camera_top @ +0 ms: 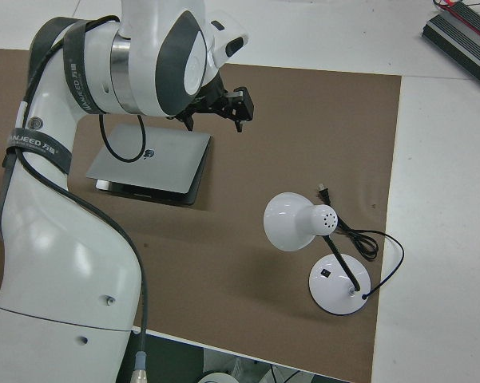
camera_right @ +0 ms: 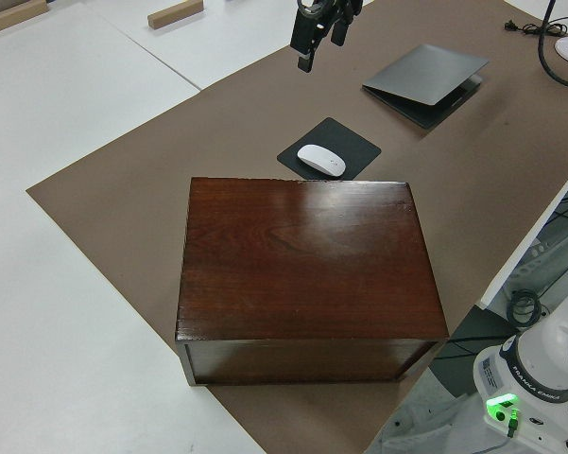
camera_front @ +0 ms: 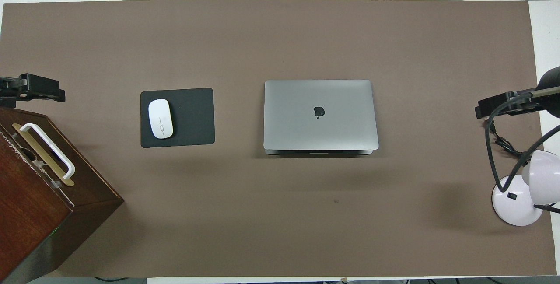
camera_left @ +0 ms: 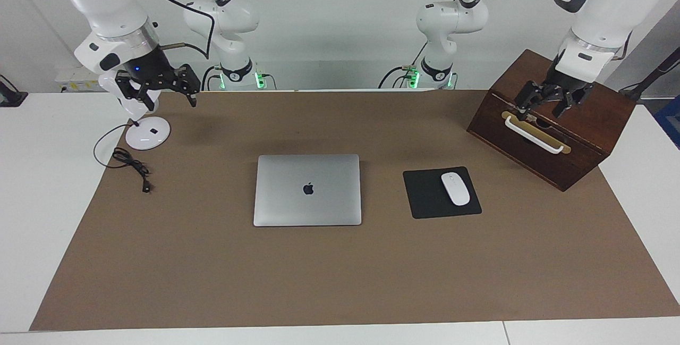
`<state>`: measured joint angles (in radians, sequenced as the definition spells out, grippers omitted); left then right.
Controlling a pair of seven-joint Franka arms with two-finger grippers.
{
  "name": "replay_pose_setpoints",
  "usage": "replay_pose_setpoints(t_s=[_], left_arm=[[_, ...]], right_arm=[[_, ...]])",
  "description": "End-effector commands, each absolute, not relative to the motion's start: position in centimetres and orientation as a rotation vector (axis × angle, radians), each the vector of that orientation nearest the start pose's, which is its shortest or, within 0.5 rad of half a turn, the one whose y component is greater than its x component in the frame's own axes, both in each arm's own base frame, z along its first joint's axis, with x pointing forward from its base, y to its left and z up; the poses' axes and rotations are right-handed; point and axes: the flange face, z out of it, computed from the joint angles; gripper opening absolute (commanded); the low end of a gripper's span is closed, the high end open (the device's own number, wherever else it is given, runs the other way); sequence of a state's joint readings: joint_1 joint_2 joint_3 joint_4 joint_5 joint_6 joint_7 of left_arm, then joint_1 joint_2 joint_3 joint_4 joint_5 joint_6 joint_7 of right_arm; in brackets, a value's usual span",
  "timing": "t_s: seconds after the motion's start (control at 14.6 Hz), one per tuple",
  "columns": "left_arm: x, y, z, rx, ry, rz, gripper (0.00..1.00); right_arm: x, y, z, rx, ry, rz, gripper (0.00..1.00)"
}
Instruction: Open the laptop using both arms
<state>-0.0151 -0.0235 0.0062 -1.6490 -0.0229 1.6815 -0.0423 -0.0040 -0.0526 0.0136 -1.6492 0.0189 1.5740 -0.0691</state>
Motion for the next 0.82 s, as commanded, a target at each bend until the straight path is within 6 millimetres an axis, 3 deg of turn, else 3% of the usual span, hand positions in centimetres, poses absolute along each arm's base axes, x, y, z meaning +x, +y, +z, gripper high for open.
replay_pose_setpoints(t_s=[0.0,0.76], left_arm=[[55.89,-0.42,61.27,-3.158,-0.08,-0.106,1.0],[55.43,-0.49,61.29,-3.156,-0.07,-0.101,1.0]], right_arm=[[53.76,1.07,61.7,-3.111,-0.126,0.042,1.0],[53.76,0.98,61.62,-3.111,-0.124,0.044,1.0]])
